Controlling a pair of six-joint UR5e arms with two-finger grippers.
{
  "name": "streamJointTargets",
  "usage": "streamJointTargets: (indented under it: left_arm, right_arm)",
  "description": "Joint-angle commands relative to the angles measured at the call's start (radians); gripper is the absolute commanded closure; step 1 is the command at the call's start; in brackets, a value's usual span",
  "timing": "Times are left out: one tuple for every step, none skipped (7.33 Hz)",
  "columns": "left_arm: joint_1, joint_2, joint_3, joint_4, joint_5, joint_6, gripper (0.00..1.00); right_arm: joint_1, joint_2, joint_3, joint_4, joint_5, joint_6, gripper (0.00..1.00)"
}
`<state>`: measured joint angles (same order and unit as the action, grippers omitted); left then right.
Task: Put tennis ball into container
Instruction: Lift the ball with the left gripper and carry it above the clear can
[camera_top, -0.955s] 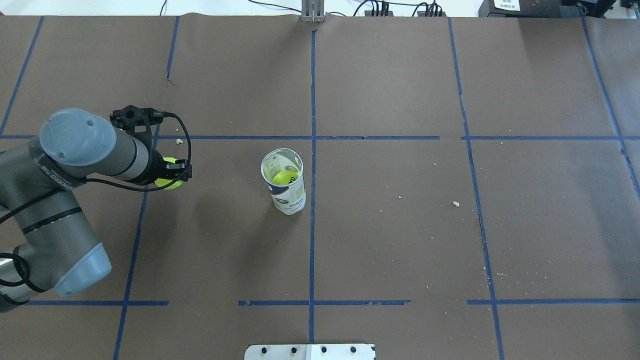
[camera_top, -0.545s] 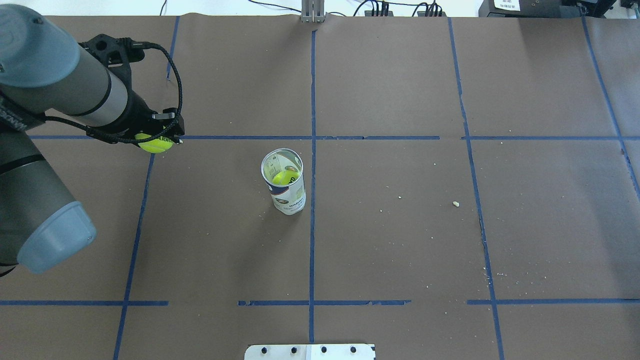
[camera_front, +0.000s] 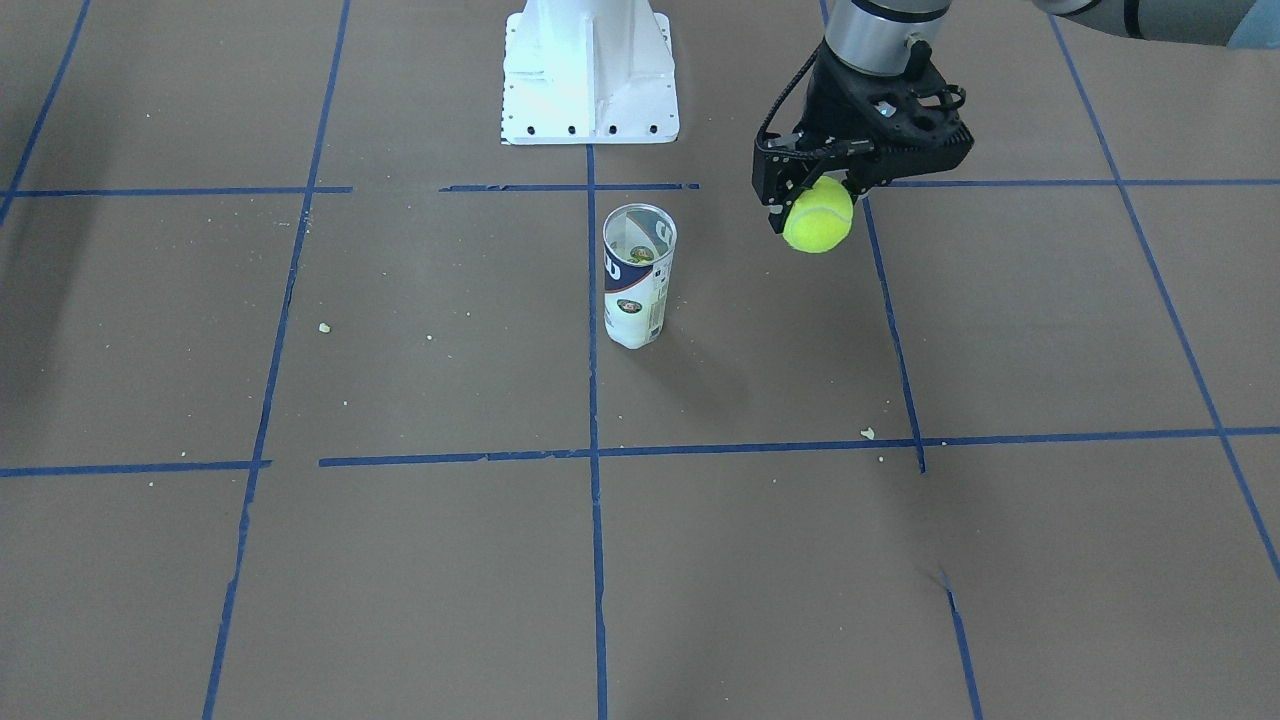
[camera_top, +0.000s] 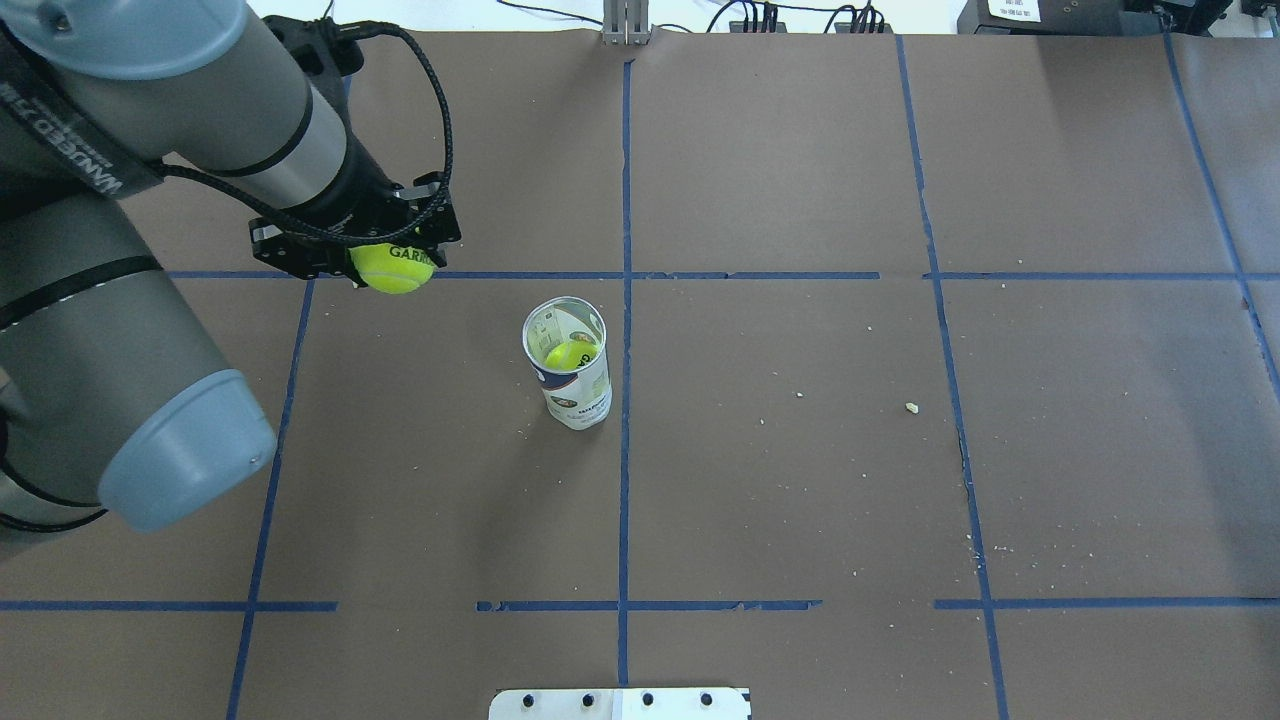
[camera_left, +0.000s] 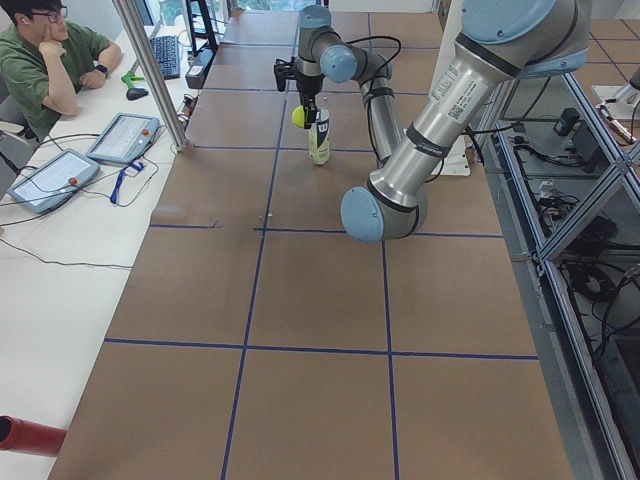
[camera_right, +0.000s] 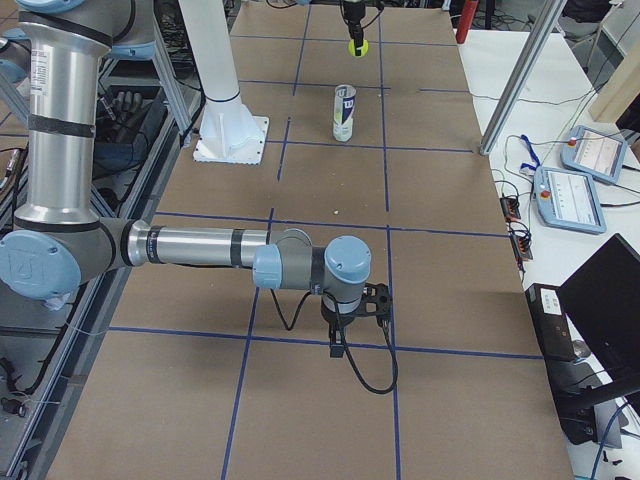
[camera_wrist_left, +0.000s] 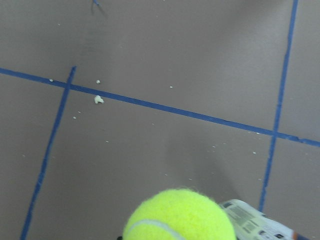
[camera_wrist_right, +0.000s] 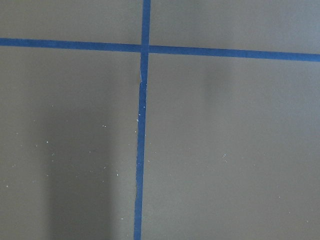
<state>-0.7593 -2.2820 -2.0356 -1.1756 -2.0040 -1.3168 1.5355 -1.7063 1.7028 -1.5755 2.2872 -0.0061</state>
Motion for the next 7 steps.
streamJointTargets:
  left_arm:
    - [0.046, -0.120, 0.112, 0.002, -0.004, -0.088, 0.79]
    - [0.063, -0.155, 0.151, 0.002, -0.004, -0.114, 0.79]
    - [0.077, -0.180, 0.176, 0.002, -0.004, -0.122, 0.79]
    - [0.083, -0.183, 0.187, 0.001, -0.002, -0.122, 0.77]
    - [0.098, -0.185, 0.202, -0.001, 0.001, -0.122, 0.75]
    - [0.106, -0.185, 0.209, -0.001, 0.002, -0.124, 0.75]
    - [0.115, -0.185, 0.209, -0.001, 0.002, -0.124, 0.73]
  right_arm:
    - [0.000, -0.001, 0.000, 0.000, 0.000, 0.000, 0.00]
    - [0.000, 0.001, 0.000, -0.001, 0.000, 0.000, 0.00]
    - [0.000, -0.001, 0.001, 0.000, 0.000, 0.000, 0.00]
    - [0.000, -0.001, 0.000, 0.000, 0.000, 0.000, 0.00]
    - [0.000, 0.001, 0.000, 0.000, 0.000, 0.000, 0.00]
    - [0.000, 0.001, 0.000, 0.000, 0.000, 0.000, 0.00]
    - [0.000, -0.001, 0.000, 0.000, 0.000, 0.000, 0.00]
